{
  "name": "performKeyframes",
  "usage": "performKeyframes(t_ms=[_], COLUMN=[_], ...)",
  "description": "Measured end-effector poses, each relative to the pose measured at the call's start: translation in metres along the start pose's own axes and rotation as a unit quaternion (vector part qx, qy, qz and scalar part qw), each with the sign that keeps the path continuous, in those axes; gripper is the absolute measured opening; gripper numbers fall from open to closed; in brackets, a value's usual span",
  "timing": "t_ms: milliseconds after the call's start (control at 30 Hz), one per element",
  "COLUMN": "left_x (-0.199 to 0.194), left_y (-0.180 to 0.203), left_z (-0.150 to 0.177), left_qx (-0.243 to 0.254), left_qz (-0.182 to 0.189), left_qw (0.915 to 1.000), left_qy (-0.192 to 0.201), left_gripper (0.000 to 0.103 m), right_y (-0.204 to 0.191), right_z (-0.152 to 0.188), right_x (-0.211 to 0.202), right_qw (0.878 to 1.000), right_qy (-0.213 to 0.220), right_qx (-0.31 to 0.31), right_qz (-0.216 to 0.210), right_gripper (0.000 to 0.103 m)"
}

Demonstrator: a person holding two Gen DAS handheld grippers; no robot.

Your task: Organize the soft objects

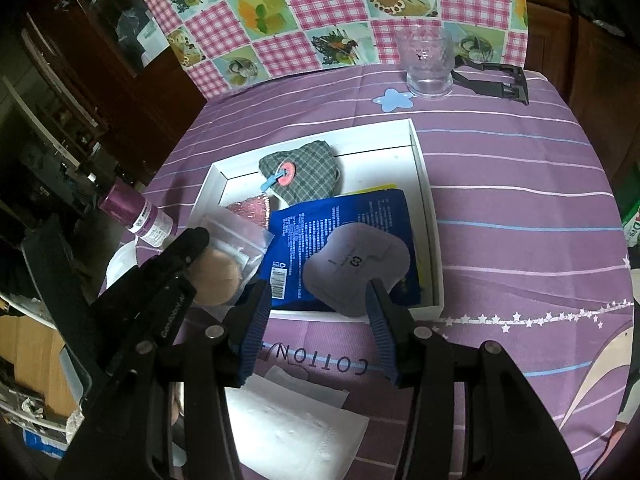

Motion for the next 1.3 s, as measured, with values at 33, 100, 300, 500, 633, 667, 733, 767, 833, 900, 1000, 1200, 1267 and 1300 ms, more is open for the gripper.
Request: performKeyframes(t_ms=[33, 100, 300, 500, 633, 667, 733, 767, 833, 900, 1000, 1200, 1267, 1300], left_x=[-0.001, -0.005, -0.021, -0.049, -0.074, -0.079, -0.091, -0.096, -0.108, -0.116, -0.127, -0.143, -0.147, -0.15], left_y=[0.0, 0.001, 0.009, 0.009, -0.002, -0.005, -0.014, -0.019, -0.03, -0.039, -0.052, -0.061, -0.062, -0.061], left_z=[-0.001, -0.002, -0.002, -0.003, -0.003, -0.002, 0.0, 0.001, 0.005, 0.009, 0.015, 0.026, 0.027, 0.026], left_qx=[-0.001, -0.004, 0.021, 0.035, 0.039, 0.04, 0.041, 0.04, 0.04, 0.038, 0.027, 0.007, -0.001, -0.006], left_qz=[0.005, 0.013, -0.002, 0.002, 0.003, 0.004, 0.003, 0.004, 0.007, 0.008, 0.018, 0.056, 0.066, 0.072], left_qw=[1.0, 0.9999, 0.9992, 0.9979, 0.9968, 0.9966, 0.9961, 0.996, 0.9958, 0.9954, 0.9956, 0.9938, 0.9929, 0.992], left_qy=[-0.002, 0.003, 0.033, 0.055, 0.069, 0.072, 0.079, 0.08, 0.082, 0.087, 0.088, 0.096, 0.099, 0.104], left_gripper=[0.032, 0.049, 0.06, 0.06, 0.067, 0.068, 0.068, 0.069, 0.069, 0.069, 0.075, 0.079, 0.08, 0.08], right_y=[-0.001, -0.003, -0.009, -0.019, -0.035, -0.04, -0.051, -0.058, -0.069, -0.079, -0.086, -0.091, -0.092, -0.092], right_z=[0.0, -0.001, -0.003, -0.004, -0.005, -0.005, -0.005, -0.005, -0.004, -0.004, -0.003, 0.002, 0.01, 0.014], right_x=[-0.001, -0.004, -0.013, -0.022, -0.03, -0.032, -0.037, -0.041, -0.048, -0.056, -0.073, -0.114, -0.118, -0.118], right_qw=[1.0, 1.0, 1.0, 0.999, 0.998, 0.998, 0.997, 0.996, 0.994, 0.992, 0.989, 0.978, 0.975, 0.974], right_qy=[0.002, 0.007, 0.017, 0.026, 0.035, 0.038, 0.044, 0.048, 0.057, 0.067, 0.088, 0.153, 0.163, 0.162], right_qx=[-0.003, -0.006, -0.012, -0.025, -0.041, -0.046, -0.06, -0.07, -0.088, -0.106, -0.114, -0.121, -0.131, -0.138], right_qz=[-0.001, -0.005, -0.017, -0.016, -0.018, -0.019, -0.015, -0.011, -0.003, 0.001, 0.014, 0.071, 0.076, 0.083], right_gripper=[0.05, 0.05, 0.05, 0.05, 0.05, 0.05, 0.05, 0.05, 0.05, 0.05, 0.05, 0.05, 0.05, 0.05])
Point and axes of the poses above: each gripper's, at about its wrist camera, not at the fingertips, and x roughly the way its jaws point, y to its right, z to its underside, the point moved 7 cm from there along x, roughly the way its jaws point, and after that the axes turned 10 degrees about -x, right-handed, at the moved point
